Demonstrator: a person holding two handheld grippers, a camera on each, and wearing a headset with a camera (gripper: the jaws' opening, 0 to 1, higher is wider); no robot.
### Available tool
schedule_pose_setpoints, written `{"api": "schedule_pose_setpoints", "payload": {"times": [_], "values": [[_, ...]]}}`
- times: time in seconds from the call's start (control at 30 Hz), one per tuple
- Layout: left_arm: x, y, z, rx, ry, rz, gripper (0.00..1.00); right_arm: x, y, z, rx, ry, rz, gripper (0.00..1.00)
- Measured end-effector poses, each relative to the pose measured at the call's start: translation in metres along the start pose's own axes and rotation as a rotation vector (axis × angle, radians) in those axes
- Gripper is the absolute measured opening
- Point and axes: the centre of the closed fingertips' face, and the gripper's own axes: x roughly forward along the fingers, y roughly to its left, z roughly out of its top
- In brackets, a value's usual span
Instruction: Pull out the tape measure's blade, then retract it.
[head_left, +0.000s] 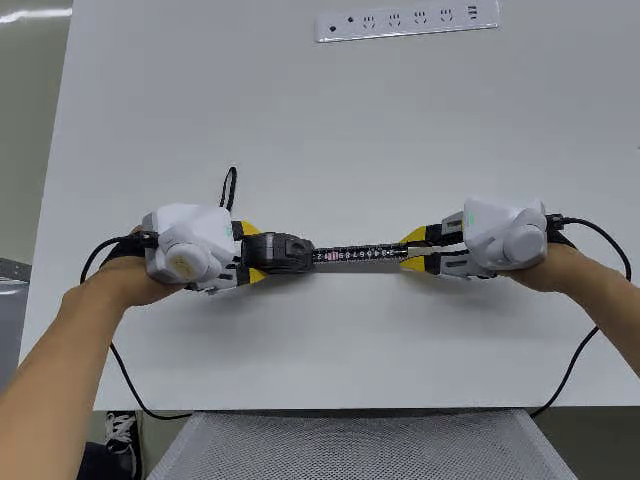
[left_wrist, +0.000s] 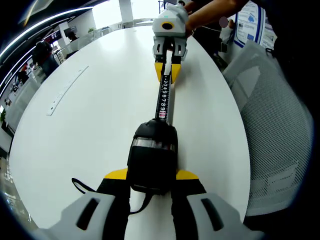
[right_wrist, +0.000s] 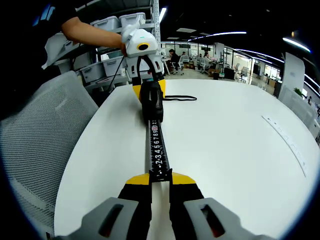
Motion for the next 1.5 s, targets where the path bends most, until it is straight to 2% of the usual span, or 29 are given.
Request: {"api": "schedule_pose_setpoints", "payload": {"times": [1.5], "values": [[0.000, -0.001, 0.002, 0.004, 0.007, -0.001, 0.27, -0.022, -0.007, -0.016, 0.001, 0.018, -0.004, 0.10]]}}
